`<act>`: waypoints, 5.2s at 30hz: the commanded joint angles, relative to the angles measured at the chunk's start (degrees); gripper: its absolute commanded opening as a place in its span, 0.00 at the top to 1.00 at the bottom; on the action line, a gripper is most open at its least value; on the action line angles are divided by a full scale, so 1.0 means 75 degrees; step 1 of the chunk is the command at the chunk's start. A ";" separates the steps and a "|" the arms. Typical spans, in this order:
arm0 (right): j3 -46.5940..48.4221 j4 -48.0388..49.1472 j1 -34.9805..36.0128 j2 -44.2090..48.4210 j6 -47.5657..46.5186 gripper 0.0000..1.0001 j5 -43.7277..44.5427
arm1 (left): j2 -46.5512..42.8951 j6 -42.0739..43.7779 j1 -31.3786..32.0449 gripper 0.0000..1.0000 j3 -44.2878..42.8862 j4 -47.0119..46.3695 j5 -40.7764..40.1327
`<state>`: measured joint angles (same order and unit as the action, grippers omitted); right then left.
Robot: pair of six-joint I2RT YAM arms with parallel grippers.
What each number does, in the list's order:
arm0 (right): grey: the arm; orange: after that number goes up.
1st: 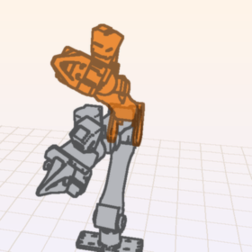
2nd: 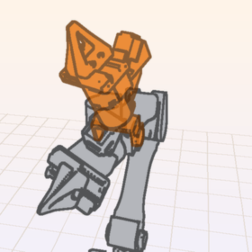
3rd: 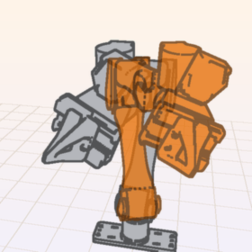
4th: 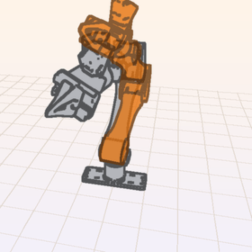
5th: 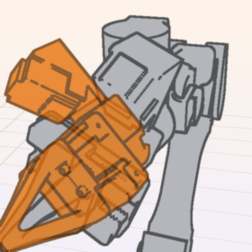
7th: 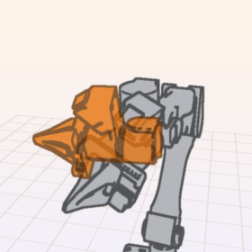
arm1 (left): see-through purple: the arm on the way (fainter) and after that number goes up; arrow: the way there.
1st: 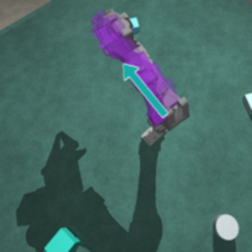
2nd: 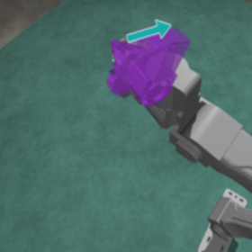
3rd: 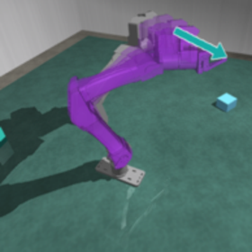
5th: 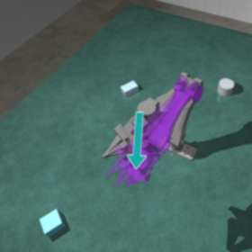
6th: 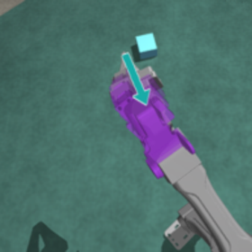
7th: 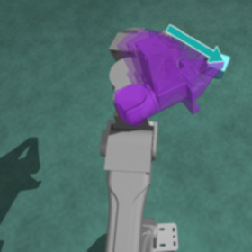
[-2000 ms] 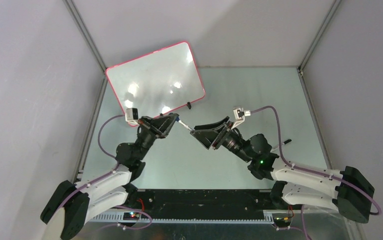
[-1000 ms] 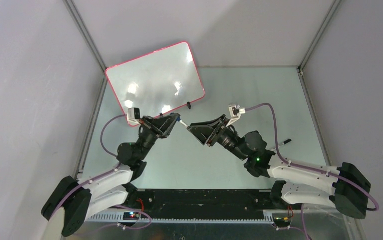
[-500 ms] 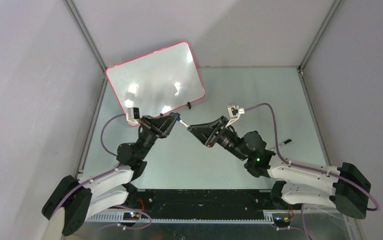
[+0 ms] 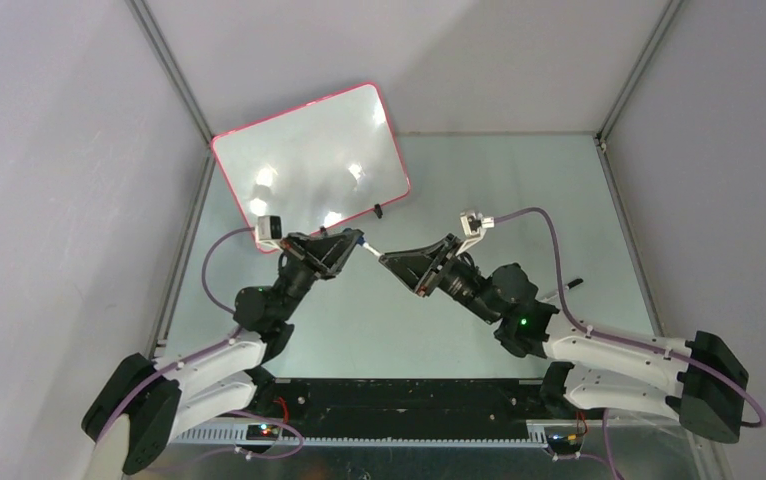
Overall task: Write a sentence on the whiteboard
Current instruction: Open the whiteboard marker at the center of the board, then place the pen cap at the center of the board.
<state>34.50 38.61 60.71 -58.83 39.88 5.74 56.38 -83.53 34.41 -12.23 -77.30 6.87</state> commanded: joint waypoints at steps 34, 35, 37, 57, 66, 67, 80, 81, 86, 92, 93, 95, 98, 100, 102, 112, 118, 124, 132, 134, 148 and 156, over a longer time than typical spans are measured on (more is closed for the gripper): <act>0.1134 -0.9533 -0.1184 0.5151 -0.1420 1.00 0.3475 | 0.2553 0.5415 0.1424 1.00 -0.4781 1.0050 -0.1701; 0.1386 -0.9836 -0.1208 0.5074 -0.1469 1.00 0.3529 | 0.2856 0.5487 0.1541 1.00 -0.5073 1.0324 -0.1763; 0.1690 -1.0155 -0.1226 0.4877 -0.1577 1.00 0.3494 | 0.3666 0.5658 0.1911 1.00 -0.5909 1.0887 -0.1828; 0.1974 -1.1038 -0.1278 0.5559 -0.1297 1.00 0.2734 | 0.7604 0.5852 0.3307 1.00 -0.9494 1.3328 -0.1424; 0.1928 -1.0944 -0.1277 0.5447 -0.1274 1.00 0.2687 | 0.7760 0.5873 0.3440 0.65 -0.9466 1.3356 -0.1580; 0.1927 -1.0939 -0.1283 0.5432 -0.1268 1.00 0.2670 | 0.7715 0.5880 0.3448 0.51 -0.9443 1.3372 -0.1677; 0.1927 -1.0946 -0.1281 0.5241 -0.1312 1.00 0.2646 | 0.4729 0.6735 0.3097 0.08 -0.7965 1.3921 -0.2720; 0.1921 -1.0936 -0.1283 0.5195 -0.1322 1.00 0.2634 | 0.4169 0.6846 0.3004 0.08 -0.7755 1.3854 -0.2709; 0.1760 -1.0517 -0.1303 0.5057 -0.1573 1.00 0.2221 | 0.1870 0.7180 0.1900 0.08 -0.5501 1.2703 -0.2324; 0.1712 -1.0118 -0.1519 0.4100 -0.1842 1.00 0.1897 | -0.0670 0.7367 0.0471 0.01 -0.3831 1.2026 -0.1680; 0.1697 -0.9906 -0.1666 0.4015 -0.1874 1.00 0.1667 | -0.0824 0.7389 0.0242 0.01 -0.3667 1.2011 -0.1702; 0.1617 -0.9497 -0.1990 0.3776 -0.1976 1.00 0.1140 | -0.1221 0.7443 -0.0087 0.01 -0.3457 1.1984 -0.1803; 0.1406 -0.8829 -0.2849 0.3434 -0.2097 1.00 0.0100 | -0.1842 0.7620 -0.0559 0.01 -0.3024 1.1604 -0.1611; 0.1272 -0.8274 -0.3615 0.3162 -0.2051 1.00 -0.0959 | -0.2188 0.7532 -0.0963 0.01 -0.2682 1.1249 -0.1576; 0.1211 -0.7735 -0.4409 0.2792 -0.1862 1.00 -0.2097 | -0.2493 0.7572 -0.1367 0.01 -0.2278 1.0567 -0.1563; 0.1201 -0.6247 -0.5524 0.1928 -0.1132 1.00 -0.4137 | -0.4065 0.8170 -0.3163 0.01 -0.1057 0.9096 -0.2528; 0.1200 -0.6445 -0.5508 0.2134 -0.1370 1.00 -0.4200 | -0.4119 0.8278 -0.4217 0.01 -0.1025 0.8710 -0.1689; 0.1201 -0.6772 -0.5487 0.2212 -0.1690 1.00 -0.3964 | -0.3488 0.8111 -0.5606 0.00 -0.1521 0.8408 -0.0450; 0.1118 -0.6813 -0.4983 0.2193 -0.1767 1.00 -0.3816 | -0.1197 0.6947 -0.7676 0.01 -0.1723 0.6498 0.2874; 0.1095 -0.6705 -0.4760 0.2290 -0.1828 1.00 -0.3787 | -0.0615 0.6579 -0.7945 0.01 -0.1629 0.5638 0.3108; 0.1141 -0.6534 -0.3904 0.2328 -0.1854 1.00 -0.4054 | 0.3455 0.4431 -0.9132 0.08 -0.3280 0.2021 0.5236; 0.1435 -0.6587 -0.3573 0.1854 -0.1902 1.00 -0.4164 | 0.5245 0.3460 -0.9438 0.13 -0.3823 0.0721 0.5640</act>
<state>42.76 -12.14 33.08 -44.07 26.74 -24.45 94.72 -53.93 -35.38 -38.50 -64.86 45.32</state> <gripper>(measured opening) 0.165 0.877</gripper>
